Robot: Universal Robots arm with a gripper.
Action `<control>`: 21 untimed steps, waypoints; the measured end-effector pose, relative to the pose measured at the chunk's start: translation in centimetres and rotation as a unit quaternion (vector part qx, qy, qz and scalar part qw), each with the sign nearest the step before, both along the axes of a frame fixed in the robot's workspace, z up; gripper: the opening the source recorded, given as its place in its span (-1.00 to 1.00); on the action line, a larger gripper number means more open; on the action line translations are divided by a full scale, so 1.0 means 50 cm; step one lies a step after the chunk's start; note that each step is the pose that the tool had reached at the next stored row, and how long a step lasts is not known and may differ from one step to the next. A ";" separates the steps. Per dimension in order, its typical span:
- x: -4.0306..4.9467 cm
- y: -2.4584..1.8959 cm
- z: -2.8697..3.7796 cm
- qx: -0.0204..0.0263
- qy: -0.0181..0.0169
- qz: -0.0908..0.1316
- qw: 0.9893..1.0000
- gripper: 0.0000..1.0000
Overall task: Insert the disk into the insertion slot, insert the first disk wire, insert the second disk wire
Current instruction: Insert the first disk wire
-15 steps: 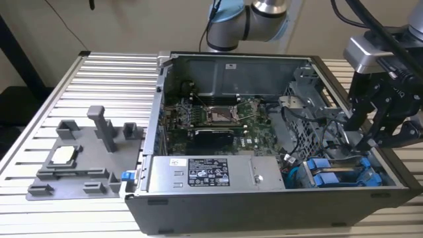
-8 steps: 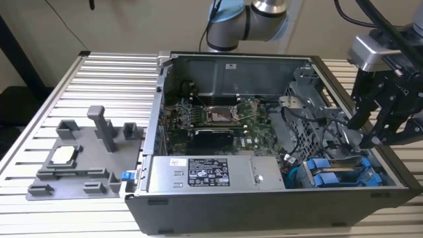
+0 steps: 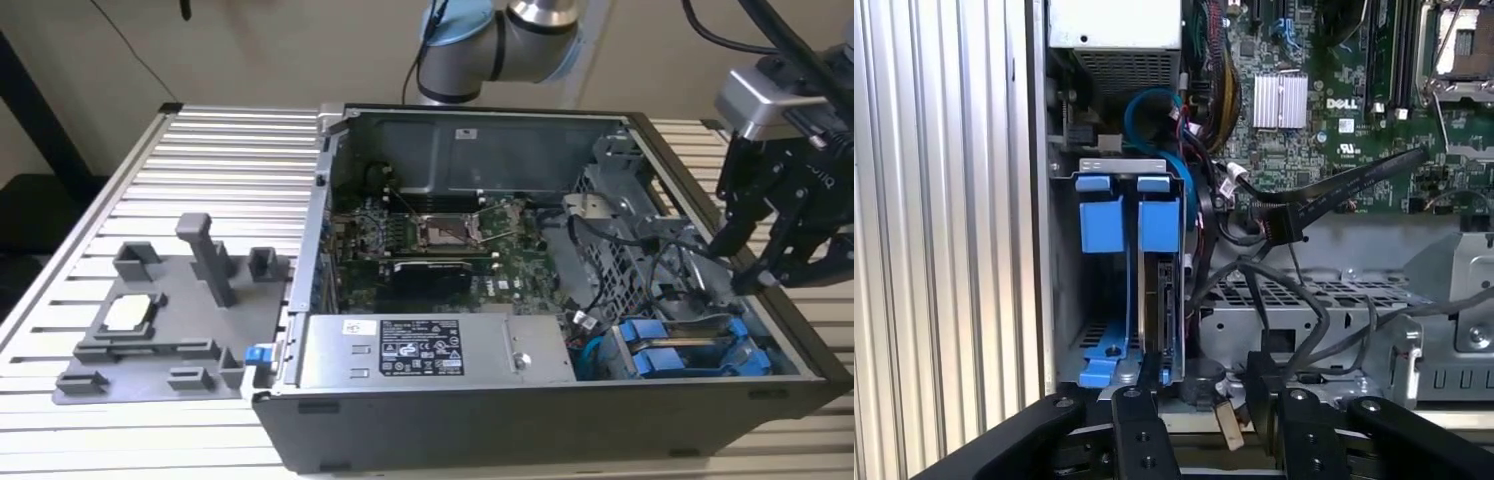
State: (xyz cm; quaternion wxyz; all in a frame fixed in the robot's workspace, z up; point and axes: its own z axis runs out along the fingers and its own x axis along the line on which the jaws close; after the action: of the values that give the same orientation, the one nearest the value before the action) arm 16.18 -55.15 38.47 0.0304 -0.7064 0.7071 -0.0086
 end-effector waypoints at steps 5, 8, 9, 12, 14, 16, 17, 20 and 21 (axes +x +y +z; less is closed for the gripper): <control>0.012 0.0055 0.000 0.000 0.000 0.001 1.000 -0.06; 0.019 0.0085 0.000 -0.001 0.001 0.002 1.000 -0.06; 0.021 0.0094 0.000 -0.002 0.001 0.002 1.000 -0.06; 0.028 0.0116 0.000 -0.004 0.002 0.003 1.000 -0.06; 0.032 0.0131 0.000 -0.005 0.002 0.003 1.000 -0.06; 0.037 0.0145 0.000 -0.007 0.003 0.004 1.000 -0.06; 0.039 0.0153 0.000 -0.007 0.003 0.004 1.000 -0.06; 0.046 0.0175 -0.001 -0.009 0.004 0.005 1.000 -0.06; 0.048 0.0182 -0.001 -0.010 0.004 0.005 1.000 -0.06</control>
State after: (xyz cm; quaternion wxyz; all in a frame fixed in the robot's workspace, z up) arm 18.57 -54.24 38.44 0.0207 -0.7102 0.7036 -0.0122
